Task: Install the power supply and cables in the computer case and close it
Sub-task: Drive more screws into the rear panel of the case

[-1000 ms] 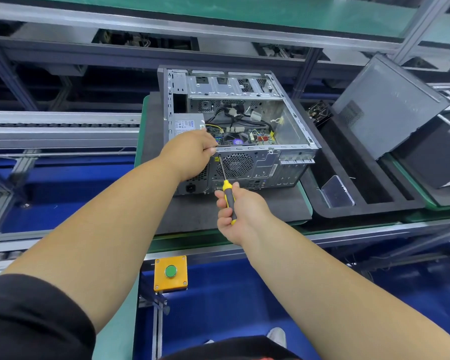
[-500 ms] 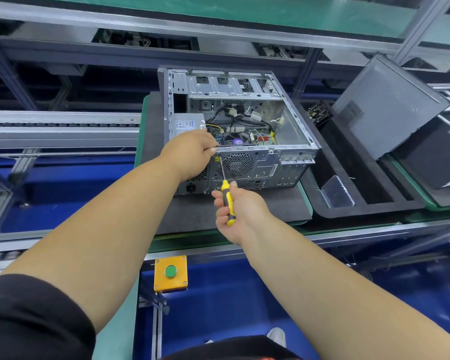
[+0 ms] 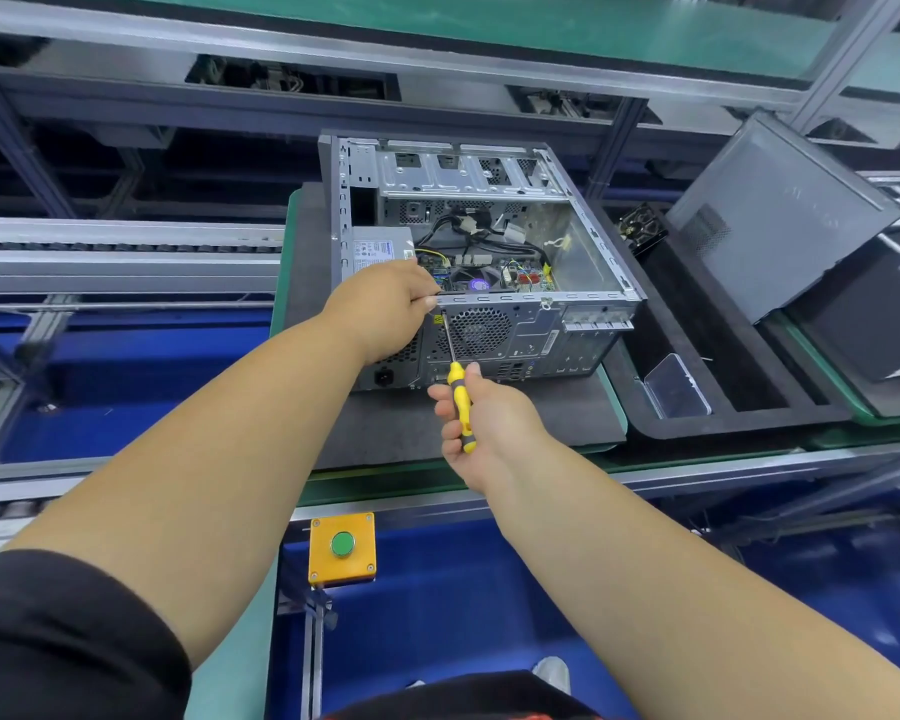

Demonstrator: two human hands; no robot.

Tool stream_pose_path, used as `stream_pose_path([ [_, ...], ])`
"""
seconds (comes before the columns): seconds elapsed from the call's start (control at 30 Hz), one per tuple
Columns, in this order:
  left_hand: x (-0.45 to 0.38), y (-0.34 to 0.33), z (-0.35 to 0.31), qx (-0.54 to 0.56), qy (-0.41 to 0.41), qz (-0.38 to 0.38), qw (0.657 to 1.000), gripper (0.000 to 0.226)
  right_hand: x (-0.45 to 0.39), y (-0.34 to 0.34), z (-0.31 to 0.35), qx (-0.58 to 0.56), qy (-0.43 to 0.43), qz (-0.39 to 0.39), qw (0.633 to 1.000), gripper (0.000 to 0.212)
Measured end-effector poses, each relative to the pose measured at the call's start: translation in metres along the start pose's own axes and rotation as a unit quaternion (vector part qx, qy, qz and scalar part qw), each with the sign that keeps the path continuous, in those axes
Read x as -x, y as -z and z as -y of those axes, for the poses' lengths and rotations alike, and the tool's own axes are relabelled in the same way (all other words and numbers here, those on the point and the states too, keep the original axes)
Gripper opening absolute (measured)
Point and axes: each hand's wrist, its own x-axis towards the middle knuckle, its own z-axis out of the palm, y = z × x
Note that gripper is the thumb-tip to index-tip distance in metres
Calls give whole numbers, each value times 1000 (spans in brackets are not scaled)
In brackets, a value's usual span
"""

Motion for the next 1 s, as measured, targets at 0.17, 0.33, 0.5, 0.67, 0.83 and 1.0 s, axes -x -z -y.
stream_pose_path([
  [0.17,-1,-1,0,-4,-7,0,1000,27,0,4,3,-69,-26,43,996,47],
  [0.33,-1,-2,1,-2,0,-2,1000,27,2,3,1,-7,27,-11,1000,26],
  [0.5,-1,-2,1,-4,-1,-2,1000,27,1,1,5,0,-4,16,1000,54],
  [0.67,-1,-1,1,1,1,3,1000,28,1,3,6,-53,-10,27,998,40],
  [0.83,-1,-2,1,-5,-1,7,1000,28,0,5,4,-1,26,-19,999,28],
  [1.0,-1,-2,2,-11,2,6,1000,27,-1,6,9,-1,-13,20,1000,50],
])
